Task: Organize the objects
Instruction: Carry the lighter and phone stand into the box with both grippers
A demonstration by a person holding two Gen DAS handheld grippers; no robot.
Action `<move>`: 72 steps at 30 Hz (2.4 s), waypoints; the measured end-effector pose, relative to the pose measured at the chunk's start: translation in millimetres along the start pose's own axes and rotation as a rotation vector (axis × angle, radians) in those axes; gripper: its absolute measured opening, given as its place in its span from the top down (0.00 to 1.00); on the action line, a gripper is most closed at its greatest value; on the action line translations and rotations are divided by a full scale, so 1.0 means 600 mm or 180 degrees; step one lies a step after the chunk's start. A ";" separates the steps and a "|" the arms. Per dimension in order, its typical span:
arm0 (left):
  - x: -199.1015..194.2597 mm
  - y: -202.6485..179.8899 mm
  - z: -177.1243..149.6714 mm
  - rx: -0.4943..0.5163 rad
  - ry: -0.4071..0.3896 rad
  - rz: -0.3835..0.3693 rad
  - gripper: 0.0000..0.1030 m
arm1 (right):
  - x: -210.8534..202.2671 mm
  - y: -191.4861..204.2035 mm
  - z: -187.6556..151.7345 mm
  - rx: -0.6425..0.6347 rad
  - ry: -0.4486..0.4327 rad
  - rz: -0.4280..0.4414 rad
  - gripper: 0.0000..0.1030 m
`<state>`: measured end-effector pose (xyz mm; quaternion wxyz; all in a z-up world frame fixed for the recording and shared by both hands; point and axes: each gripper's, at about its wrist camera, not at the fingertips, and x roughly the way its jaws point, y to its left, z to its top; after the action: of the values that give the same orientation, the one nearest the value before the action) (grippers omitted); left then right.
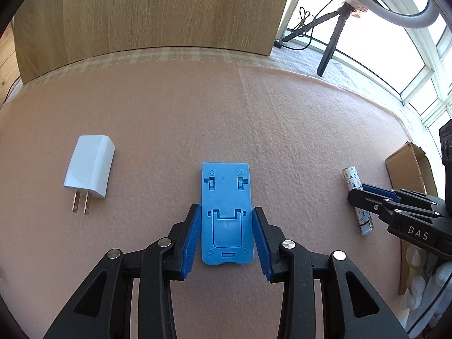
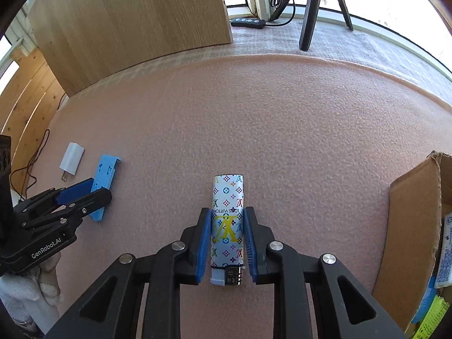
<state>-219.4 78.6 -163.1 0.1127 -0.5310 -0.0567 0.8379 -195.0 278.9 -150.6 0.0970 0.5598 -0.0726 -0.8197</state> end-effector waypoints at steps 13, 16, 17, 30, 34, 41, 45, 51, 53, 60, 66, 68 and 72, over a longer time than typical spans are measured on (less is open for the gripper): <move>-0.080 -0.060 -0.051 0.0060 -0.0148 -0.0331 0.62 | -0.113 -0.016 -0.072 0.0191 -0.0293 0.0259 0.80; -0.092 -0.098 -0.046 0.0178 -0.0192 -0.0446 0.62 | -0.149 -0.025 -0.090 0.0212 -0.0395 0.0274 0.80; -0.095 -0.112 -0.044 0.0227 -0.0213 -0.0476 0.62 | -0.161 -0.029 -0.097 0.0222 -0.0424 0.0272 0.80; -0.113 -0.301 -0.026 0.0775 -0.0297 -0.0837 0.62 | -0.288 -0.151 -0.200 0.0667 -0.0707 0.0000 0.80; -0.101 -0.355 -0.017 0.0916 -0.0288 -0.0903 0.62 | -0.313 -0.190 -0.225 0.0818 -0.0756 -0.0087 0.80; -0.074 -0.437 0.002 0.1146 -0.0257 -0.0956 0.62 | -0.338 -0.244 -0.256 0.1037 -0.0820 -0.0209 0.80; -0.055 -0.477 0.014 0.1252 -0.0225 -0.0971 0.62 | -0.340 -0.262 -0.270 0.1093 -0.0807 -0.0249 0.80; -0.022 -0.523 0.023 0.1341 -0.0151 -0.0941 0.62 | -0.337 -0.277 -0.278 0.1128 -0.0785 -0.0238 0.80; -0.011 -0.533 0.026 0.1356 -0.0131 -0.0926 0.62 | -0.337 -0.278 -0.278 0.1139 -0.0791 -0.0239 0.80; 0.002 -0.560 0.028 0.1430 -0.0098 -0.0969 0.62 | -0.337 -0.282 -0.278 0.1113 -0.0809 -0.0235 0.80; 0.000 -0.569 0.027 0.1443 -0.0098 -0.0947 0.33 | -0.355 -0.272 -0.276 0.1063 -0.0979 -0.0317 0.42; -0.001 -0.567 0.027 0.1431 -0.0095 -0.0944 0.33 | -0.358 -0.270 -0.274 0.1055 -0.0983 -0.0314 0.42; -0.004 -0.562 0.027 0.1436 -0.0094 -0.0937 0.33 | -0.358 -0.267 -0.273 0.1060 -0.0980 -0.0307 0.42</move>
<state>-189.7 404.8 -81.6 0.3480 -0.4661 0.0532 0.8116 21.3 484.2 -52.3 -0.0482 0.4393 -0.1941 -0.8758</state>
